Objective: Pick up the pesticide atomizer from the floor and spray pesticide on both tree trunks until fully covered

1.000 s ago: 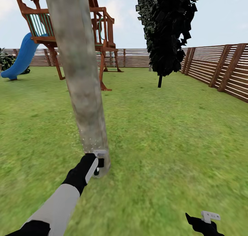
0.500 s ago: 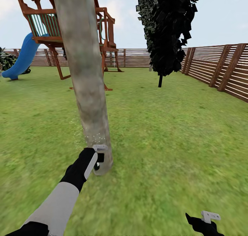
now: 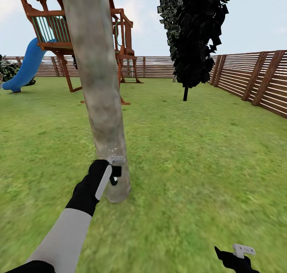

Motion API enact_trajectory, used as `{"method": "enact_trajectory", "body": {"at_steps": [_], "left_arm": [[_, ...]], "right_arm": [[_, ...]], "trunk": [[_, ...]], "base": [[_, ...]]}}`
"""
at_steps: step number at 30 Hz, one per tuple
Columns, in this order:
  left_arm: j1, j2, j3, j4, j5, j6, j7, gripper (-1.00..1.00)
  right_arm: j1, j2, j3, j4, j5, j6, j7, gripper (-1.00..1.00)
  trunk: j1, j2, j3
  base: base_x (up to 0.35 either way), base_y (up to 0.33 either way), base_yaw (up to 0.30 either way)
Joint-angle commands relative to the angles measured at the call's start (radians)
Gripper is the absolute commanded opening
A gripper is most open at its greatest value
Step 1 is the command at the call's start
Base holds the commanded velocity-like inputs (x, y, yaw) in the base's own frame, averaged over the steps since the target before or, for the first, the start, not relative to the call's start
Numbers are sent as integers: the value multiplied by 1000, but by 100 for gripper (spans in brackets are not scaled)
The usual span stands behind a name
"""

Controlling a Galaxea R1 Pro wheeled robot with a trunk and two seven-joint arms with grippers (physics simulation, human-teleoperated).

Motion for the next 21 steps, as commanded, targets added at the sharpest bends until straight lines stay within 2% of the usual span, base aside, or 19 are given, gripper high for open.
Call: {"method": "enact_trajectory", "body": {"at_steps": [1,2,4,6,9,10,13,14,15,16,19,20,21], "left_arm": [[-1,-2,0,-1,-8,2,0,-100],[0,1,1,-4,-9,5,-1,-100],[1,9,6,-62,-10,12,-1,-100],[3,45,11,-126,-11,20,-1,-100],[3,78,12,-133,-9,21,-1,-100],[3,78,11,-133,-9,21,-1,-100],[2,59,4,-135,-5,21,-1,-100],[1,47,3,-135,-4,21,-1,-100],[1,18,1,-135,-6,21,-1,-100],[2,4,0,-136,-7,21,-1,-100],[11,16,2,-136,-10,21,-1,-100],[15,27,4,-137,-11,21,-1,-100],[18,59,7,-137,-11,21,-1,-100]], "right_arm": [[0,0,0,0,0,0,0,100],[0,0,0,0,0,0,0,100],[0,0,0,0,0,0,0,100],[0,0,0,0,0,0,0,100],[0,0,-1,0,0,-1,0,100],[0,0,-1,0,0,-1,0,100],[0,0,-1,0,0,-1,0,100],[0,0,-1,0,0,-1,0,100],[0,0,-1,0,0,-1,0,100],[0,0,-1,0,0,-1,0,100],[0,0,-1,0,0,-1,0,100],[0,0,0,0,0,-1,0,100],[0,0,0,0,0,-1,0,100]], "trunk": [[0,0,0],[0,0,0],[0,0,0],[0,0,0],[0,0,0],[0,0,0],[0,0,0],[0,0,0],[0,0,0],[0,0,0],[0,0,0],[0,0,0],[0,0,0]], "base": [[0,0,0],[0,0,0],[0,0,0],[0,0,0],[0,0,0],[0,0,0],[0,0,0],[0,0,0],[0,0,0],[0,0,0],[0,0,0],[0,0,0],[0,0,0]]}}
